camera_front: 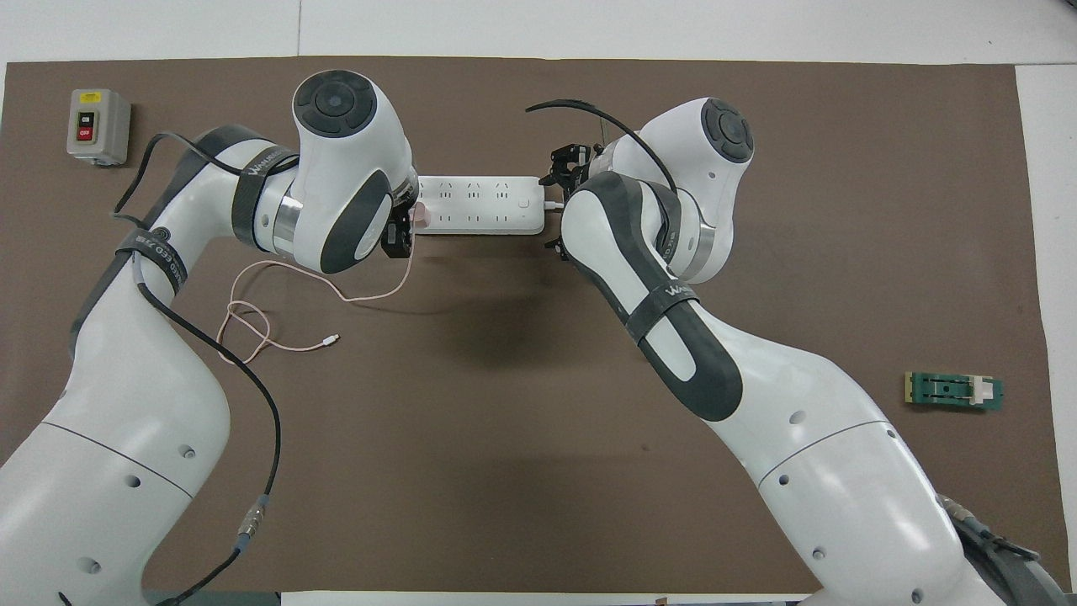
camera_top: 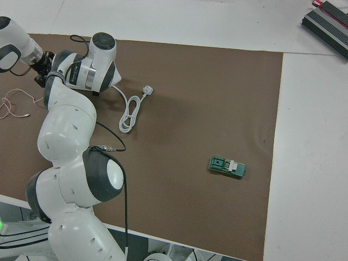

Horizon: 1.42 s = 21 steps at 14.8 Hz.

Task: Unplug charger and place it aside
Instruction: 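Close the left gripper on the charger while the right gripper grips the strip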

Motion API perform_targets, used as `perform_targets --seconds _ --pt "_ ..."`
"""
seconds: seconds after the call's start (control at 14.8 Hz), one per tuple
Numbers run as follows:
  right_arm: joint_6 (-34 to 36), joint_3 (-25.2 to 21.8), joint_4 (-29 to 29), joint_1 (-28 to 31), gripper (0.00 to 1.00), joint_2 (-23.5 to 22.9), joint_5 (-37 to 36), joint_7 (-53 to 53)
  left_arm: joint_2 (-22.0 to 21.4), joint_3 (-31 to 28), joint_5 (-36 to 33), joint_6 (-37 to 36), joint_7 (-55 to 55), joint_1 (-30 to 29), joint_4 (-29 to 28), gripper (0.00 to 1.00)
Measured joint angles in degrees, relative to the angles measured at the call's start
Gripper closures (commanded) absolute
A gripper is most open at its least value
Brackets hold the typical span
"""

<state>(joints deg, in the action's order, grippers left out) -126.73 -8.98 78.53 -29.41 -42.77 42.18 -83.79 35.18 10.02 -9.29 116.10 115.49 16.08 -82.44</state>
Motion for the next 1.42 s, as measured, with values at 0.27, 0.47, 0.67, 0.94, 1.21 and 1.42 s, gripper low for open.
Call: perform_targets --seconds 0.27,0.47,0.67,0.94,1.21,1.42 --pt "-0.52 0.21 -3.04 -0.28 0.00 -1.77 0.00 0.00 0.00 0.01 -0.19 0.00 -0.05 0.03 0.00 0.63" --pt "-1.63 0.23 -4.55 -0.28 0.00 -3.28 0.00 -0.01 0.00 0.06 -0.20 0.03 -0.09 0.04 0.00 0.55" --pt "-2.28 0.24 -6.48 -0.28 0.00 -5.24 0.00 -0.12 0.00 0.16 -0.20 0.19 -0.24 0.06 0.01 0.35" --pt "-1.66 0.25 -7.46 -0.16 0.00 -5.97 0.00 -0.12 0.00 0.22 -0.20 0.50 -0.33 0.07 0.03 0.32" --pt "-1.05 0.22 -8.12 -0.06 0.02 -6.38 0.00 -0.37 0.00 0.36 -0.18 1.53 -0.76 0.11 0.03 0.32" --pt "-0.68 0.22 -8.39 -0.01 0.19 -6.57 0.00 -0.60 0.00 0.39 -0.16 2.15 -0.78 0.13 0.03 0.34"
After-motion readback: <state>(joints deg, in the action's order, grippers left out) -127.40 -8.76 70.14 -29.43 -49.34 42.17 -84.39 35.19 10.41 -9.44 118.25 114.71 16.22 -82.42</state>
